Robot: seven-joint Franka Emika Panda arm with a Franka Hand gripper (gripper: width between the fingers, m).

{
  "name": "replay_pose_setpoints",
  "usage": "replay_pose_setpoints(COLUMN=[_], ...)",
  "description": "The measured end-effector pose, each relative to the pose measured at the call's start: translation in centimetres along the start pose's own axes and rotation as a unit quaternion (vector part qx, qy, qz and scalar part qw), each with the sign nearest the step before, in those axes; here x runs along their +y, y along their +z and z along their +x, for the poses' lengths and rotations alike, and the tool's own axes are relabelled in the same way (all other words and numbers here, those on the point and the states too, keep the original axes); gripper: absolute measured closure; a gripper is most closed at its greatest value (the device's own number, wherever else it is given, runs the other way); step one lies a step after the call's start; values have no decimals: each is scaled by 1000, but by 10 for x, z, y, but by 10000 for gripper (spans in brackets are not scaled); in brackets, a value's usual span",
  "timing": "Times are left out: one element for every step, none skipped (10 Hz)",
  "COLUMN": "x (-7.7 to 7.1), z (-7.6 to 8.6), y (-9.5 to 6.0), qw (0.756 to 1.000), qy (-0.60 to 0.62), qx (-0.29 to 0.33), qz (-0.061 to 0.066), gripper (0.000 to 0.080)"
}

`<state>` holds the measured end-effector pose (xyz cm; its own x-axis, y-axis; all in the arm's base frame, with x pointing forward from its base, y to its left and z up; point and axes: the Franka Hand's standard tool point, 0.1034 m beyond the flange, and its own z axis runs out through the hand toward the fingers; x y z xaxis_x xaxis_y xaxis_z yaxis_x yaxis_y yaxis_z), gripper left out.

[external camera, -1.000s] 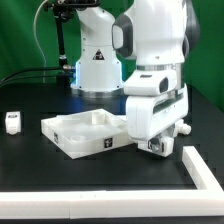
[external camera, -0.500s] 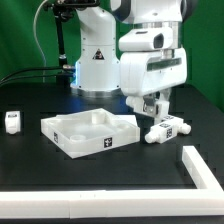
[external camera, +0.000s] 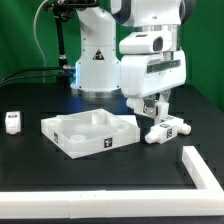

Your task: Assemble one leg

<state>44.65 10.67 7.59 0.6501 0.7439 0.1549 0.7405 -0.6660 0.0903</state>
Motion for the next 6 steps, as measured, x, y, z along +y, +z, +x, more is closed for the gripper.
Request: replay_pose_setpoints(x=[-17, -19, -25, -40, -45, -43], z=[-16, -26, -32, -49, -56, -59], y=[-4, -16, -21, -13, -2, 6], qw=[1000, 999, 999, 999, 999, 999], qy=[15, 29, 42, 42, 44, 46], qx=[-6, -20, -6, -4, -10, -15], qz=[4, 6, -2, 1, 8, 12], gripper=[511, 511, 511, 511, 511, 511])
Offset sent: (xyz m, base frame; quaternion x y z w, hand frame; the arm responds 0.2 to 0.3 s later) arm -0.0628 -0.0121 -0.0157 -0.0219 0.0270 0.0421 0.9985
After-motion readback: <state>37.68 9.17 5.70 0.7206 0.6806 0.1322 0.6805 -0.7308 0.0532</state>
